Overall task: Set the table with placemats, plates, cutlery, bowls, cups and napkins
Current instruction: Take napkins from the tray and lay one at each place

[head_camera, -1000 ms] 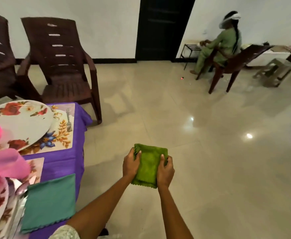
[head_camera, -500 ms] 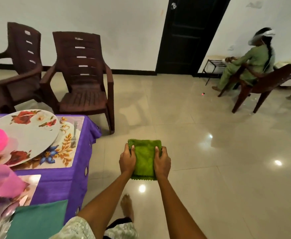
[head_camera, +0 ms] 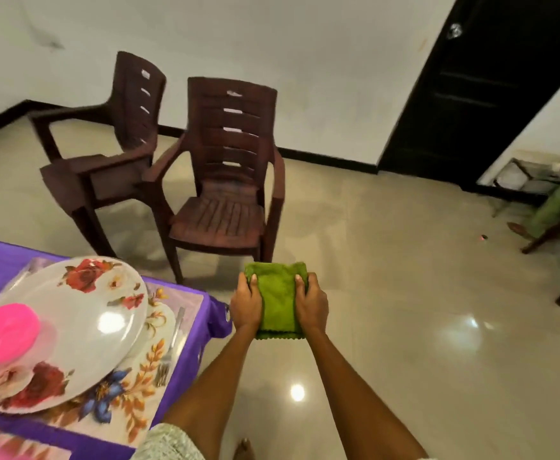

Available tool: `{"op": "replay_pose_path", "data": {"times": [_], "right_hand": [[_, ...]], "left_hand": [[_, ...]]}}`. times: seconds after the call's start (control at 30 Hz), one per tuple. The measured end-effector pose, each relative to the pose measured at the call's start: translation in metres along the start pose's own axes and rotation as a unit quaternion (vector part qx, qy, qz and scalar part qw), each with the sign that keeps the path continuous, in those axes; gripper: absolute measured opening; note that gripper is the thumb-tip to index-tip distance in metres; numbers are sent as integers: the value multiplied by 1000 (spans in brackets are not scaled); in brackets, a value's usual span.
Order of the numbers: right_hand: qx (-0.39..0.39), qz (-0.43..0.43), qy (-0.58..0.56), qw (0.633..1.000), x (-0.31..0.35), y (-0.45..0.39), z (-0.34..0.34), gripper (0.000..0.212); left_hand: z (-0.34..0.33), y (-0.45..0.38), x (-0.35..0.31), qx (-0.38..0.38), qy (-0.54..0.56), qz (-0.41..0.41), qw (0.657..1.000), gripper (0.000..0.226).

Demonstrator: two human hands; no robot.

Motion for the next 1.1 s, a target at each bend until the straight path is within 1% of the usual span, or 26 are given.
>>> {"op": "replay_pose_path", "data": {"times": [0.17,0.33,0.4,0.5,0.57,0.6,0.67,0.73,0.77,0.83,0.87,0.9,0.93,1.0,1.1], "right_hand": [[62,76,9,995,72,-80,-51,31],[140,161,28,977,126,-152,-118,32],[172,194,40,965,151,-183,-146,33],[238,231,47,942,183,-219,-187,33],[305,251,28,918,204,-236,-218,32],[359,258,15,897,216,-241,-237,31],[466,246,5,850,229,-247,-277,33],[539,233,2,809,239,-247,-313,39],[562,233,-5,794,247,-246,-330,38],[592,234,-28,770,265,-243,-355,25],[611,243,-32,753,278,-238,-370,16],[627,250,-30,737,289,-233,-381,12],[641,259,-30,722,303,-226,-394,12],[649,269,-36,711,326,-215,-414,9],[656,314,-38,685,365,-188,-436,11]], "left_hand": [[42,-78,-9,-106,9,20,994,35],[71,-143,-2,-201,32,49,978,36],[79,-173,5,-242,50,67,967,37],[89,-201,18,-318,79,121,937,39],[99,-214,24,-365,113,158,911,35],[105,-222,26,-390,124,168,897,33],[120,-234,28,-427,133,175,877,30],[135,-244,30,-444,126,185,867,31],[146,-247,29,-452,117,190,863,33],[171,-250,28,-480,98,210,846,37],[186,-247,33,-505,94,227,828,39],[199,-243,35,-527,99,235,811,41],[212,-238,43,-546,107,234,797,43],[233,-229,51,-557,114,214,794,42],[268,-213,63,-568,77,209,792,31]]}}
Point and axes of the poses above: each hand's wrist, its own y-axis away from the middle knuckle, its own z-axis out of the back of the hand, x = y × z, the point moved 10 cm from there along -y, towards the middle knuckle, and after that the axes turned 4 degrees about x, right-handed, at the moved point
